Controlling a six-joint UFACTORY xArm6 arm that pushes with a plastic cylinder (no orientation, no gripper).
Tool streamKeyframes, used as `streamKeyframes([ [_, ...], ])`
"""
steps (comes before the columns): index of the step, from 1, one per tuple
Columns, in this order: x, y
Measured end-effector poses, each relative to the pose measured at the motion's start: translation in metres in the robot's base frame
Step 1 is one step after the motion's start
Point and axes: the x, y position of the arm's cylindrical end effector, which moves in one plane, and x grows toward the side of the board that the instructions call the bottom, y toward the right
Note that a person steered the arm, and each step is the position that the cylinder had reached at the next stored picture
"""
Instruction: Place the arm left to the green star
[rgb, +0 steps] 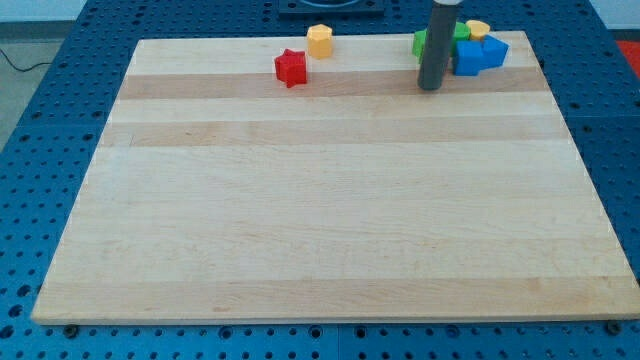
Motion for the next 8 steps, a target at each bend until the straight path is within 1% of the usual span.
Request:
streamKeyframes([
  [1,-0.017,0.000],
  [2,-0.019,-0.001],
  [3,-0.006,-0.027],
  [4,-0.010,-0.076],
  [5,-0.038,-0.113],
  [6,-0.065,-0.118],
  [8,-0.072,-0.094],
])
